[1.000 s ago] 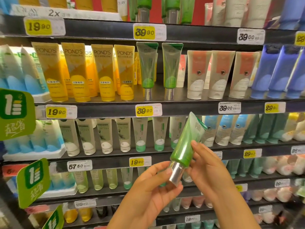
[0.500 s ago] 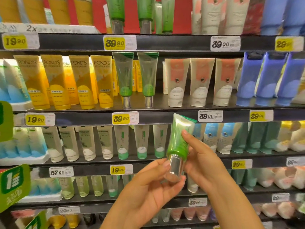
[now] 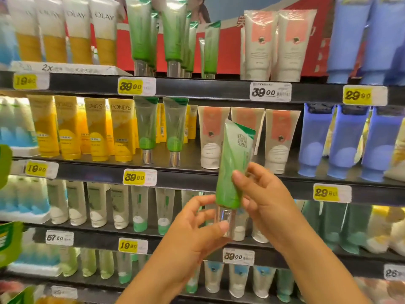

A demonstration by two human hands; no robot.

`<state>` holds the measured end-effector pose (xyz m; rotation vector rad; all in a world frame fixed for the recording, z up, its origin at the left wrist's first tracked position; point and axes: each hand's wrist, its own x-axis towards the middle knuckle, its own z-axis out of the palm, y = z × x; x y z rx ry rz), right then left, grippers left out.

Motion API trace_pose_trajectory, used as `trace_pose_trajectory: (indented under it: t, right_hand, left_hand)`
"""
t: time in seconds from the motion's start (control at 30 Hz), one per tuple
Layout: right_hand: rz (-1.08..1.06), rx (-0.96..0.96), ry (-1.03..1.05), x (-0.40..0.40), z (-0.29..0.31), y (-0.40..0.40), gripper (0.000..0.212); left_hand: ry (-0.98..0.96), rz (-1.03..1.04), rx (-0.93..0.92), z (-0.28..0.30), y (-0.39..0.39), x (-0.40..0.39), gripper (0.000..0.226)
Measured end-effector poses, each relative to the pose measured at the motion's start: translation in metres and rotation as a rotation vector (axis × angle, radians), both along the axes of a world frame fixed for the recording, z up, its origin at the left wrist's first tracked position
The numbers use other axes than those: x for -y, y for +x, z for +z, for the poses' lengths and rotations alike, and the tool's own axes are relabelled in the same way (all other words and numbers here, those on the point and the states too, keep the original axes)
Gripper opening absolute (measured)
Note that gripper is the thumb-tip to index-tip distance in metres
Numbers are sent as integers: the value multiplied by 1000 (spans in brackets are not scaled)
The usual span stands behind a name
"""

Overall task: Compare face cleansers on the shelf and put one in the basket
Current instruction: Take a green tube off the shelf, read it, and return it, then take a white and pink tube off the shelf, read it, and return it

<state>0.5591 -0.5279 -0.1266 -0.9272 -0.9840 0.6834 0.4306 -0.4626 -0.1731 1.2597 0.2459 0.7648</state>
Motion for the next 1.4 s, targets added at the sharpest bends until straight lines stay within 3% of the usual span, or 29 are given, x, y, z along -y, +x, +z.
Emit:
trace_pose_trajectory:
  t: [0.2, 0.4, 0.6, 0.8, 0.97, 1.03, 1.17, 1.4]
  right_hand:
    - [-34, 149, 97, -4, 26, 14, 44]
    - [-61, 212, 221, -18, 55, 13, 33]
    - [-99, 229, 317, -37, 95, 21, 21]
    - [-234, 412, 355, -57, 139, 31, 23]
    - [-243, 522, 304, -69, 172, 44, 25]
    - [-354, 581, 274, -71, 180, 55, 35]
    - [-625, 663, 225, -69, 188, 83, 27]
    - [-926, 871, -61, -75, 193, 108, 52]
  left_hand:
    - [389, 234, -139, 33, 14, 4, 36]
    - [591, 527, -137, 69, 30, -5, 43]
    - [704, 610, -99, 106, 42, -26, 44]
    - [764, 585, -6, 148, 55, -57, 32]
    - [796, 572, 58, 179, 65, -79, 28]
    - [807, 593, 71, 191, 66, -89, 26]
    - [825, 691, 56, 216, 69, -108, 32]
    - [888, 693, -72, 238, 84, -140, 37]
